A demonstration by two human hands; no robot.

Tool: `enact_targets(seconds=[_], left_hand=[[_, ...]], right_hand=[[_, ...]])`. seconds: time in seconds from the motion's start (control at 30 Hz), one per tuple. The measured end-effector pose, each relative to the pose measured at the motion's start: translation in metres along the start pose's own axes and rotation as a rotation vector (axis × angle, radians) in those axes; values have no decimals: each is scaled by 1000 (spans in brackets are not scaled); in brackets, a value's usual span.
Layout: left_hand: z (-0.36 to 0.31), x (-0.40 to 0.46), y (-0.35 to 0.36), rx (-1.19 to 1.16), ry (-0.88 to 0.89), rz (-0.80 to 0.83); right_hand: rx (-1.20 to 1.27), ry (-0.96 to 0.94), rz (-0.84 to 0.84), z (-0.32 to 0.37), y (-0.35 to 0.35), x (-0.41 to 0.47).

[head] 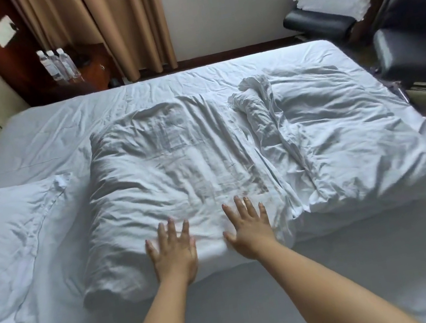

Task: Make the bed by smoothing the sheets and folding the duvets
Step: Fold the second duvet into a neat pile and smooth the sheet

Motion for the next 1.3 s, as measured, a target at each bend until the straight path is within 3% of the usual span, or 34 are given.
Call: enact_targets(seconds=[0.1, 0.17, 0.37, 0.6, 0.8, 0.87, 1.03, 1.1, 1.3], left_hand=[[34, 1, 11, 111, 3, 83], [50, -5, 19, 163, 26, 103], [76, 10, -9, -38, 0, -36], [133, 64, -6, -168, -154, 82], [163, 96, 25, -281, -219, 281], [169, 99, 35, -317, -240, 320], [173, 130, 7, -737, -387, 30], [180, 142, 4, -869, -479, -5], [207, 166, 47, -962, -590, 286]], right_hand=[[-17, 6, 121, 2, 16, -7], [-14, 24, 111, 10, 21, -10], [-33, -79, -11, 67, 1, 17], [-38, -125, -39, 129, 1, 81], [-26, 85, 136, 121, 65, 80], [-39, 121, 125, 126, 74, 74], [-18, 46, -116, 163, 46, 102], [-19, 4, -137, 176, 41, 117], [-39, 32, -64, 168, 65, 137]])
Point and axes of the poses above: each hand's wrist, its own x-axis towards the middle knuckle, its own y-axis out of the palm, z = x × y, the point moved 4 cm from there along x, towards the middle knuckle, and after that the axes turned 13 degrees about -y, right-handed, at the moved point
